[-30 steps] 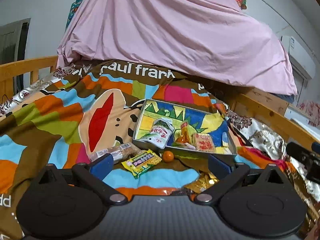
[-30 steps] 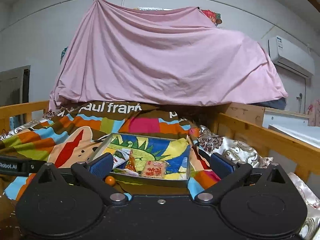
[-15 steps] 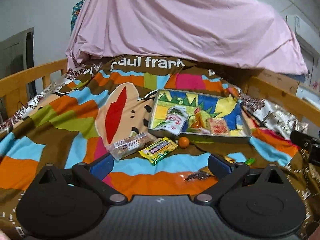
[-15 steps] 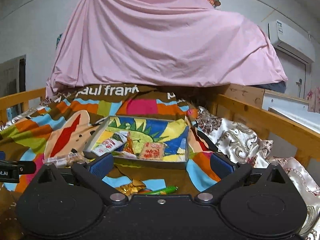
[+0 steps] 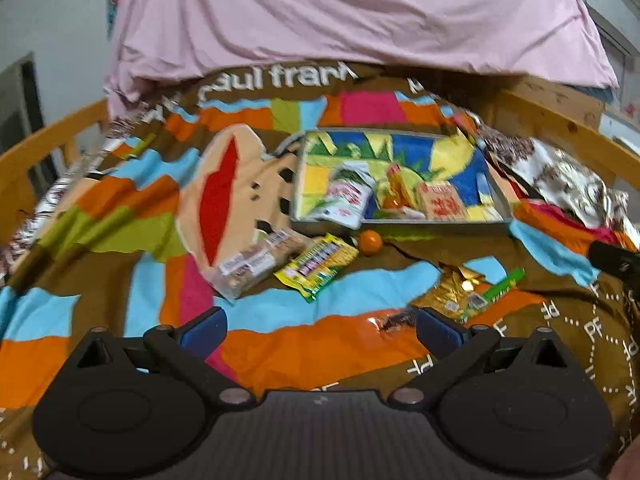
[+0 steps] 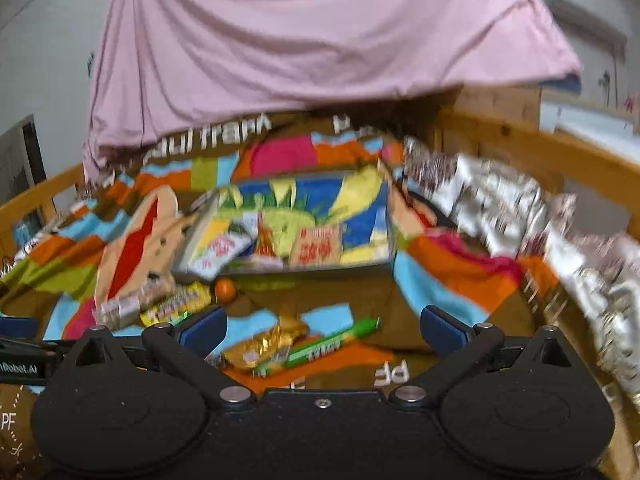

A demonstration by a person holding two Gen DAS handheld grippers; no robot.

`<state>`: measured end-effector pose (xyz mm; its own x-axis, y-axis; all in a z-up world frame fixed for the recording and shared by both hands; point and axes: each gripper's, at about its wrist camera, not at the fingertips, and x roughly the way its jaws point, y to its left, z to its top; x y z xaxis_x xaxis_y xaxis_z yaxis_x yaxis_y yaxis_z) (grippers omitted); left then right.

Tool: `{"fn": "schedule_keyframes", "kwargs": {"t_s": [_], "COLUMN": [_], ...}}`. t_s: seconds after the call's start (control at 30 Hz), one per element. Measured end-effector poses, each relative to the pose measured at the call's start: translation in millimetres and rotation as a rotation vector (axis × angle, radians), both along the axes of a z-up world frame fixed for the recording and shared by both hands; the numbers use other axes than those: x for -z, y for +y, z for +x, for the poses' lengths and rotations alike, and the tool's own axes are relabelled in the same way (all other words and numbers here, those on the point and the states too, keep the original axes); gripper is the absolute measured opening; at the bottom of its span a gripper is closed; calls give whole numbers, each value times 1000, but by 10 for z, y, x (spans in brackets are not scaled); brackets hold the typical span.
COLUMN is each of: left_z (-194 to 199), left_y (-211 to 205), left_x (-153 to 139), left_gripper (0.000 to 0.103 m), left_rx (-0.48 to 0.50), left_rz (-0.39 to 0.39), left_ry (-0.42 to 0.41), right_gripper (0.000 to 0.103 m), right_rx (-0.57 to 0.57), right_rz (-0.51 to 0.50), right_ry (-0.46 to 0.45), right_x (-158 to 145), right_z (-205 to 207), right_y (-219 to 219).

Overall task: Organize snacks
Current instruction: 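Move both tools down toward the gold foil bag and green sausage stick, then grasp the gold foil bag with the left tool while the right tool grasps the green sausage stick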

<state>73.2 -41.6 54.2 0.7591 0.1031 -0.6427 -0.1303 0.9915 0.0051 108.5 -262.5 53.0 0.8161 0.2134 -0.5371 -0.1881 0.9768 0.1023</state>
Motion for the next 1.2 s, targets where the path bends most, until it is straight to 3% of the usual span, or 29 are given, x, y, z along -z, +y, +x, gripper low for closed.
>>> {"fn": "schedule_keyframes", "kwargs": {"t_s": [0.1,0.23,0.3,0.43,0.6,0.8,0.97,1.07,1.2], "left_z": [113,174,220,360,660,941,1092,1246,1488], "left_y": [-8,-82,-106,-44,67,-12,-91,-81,-16], "left_x": [159,417,496,569,661,813,872,883,909], "left_gripper": [103,103,103,103,103,103,103,102,102], "left_rx": [77,206,228,266,278,428,540,564,545], "left_rz": [30,175,196,96,-11,-79,-131,-201,-360], "left_ry": [22,14,28,41,36,17,4,42,65], "right_gripper": [103,103,103,103,102,102,78,73,71], "right_rx": [-29,-79,-103,-131,-86,-33,29,47,59], "right_rz": [-20,-8,-25,-57,-77,-9,-21,2,37], "right_ry": [57,136,155,224,254,287,311,320,337], "right_x": [128,275,325,461,569,671,740,753,783], "right_z": [117,297,383,622,878,1112,1181,1221,1294], "right_y": [28,85,140,228,219,57,19,-3,-9]}}
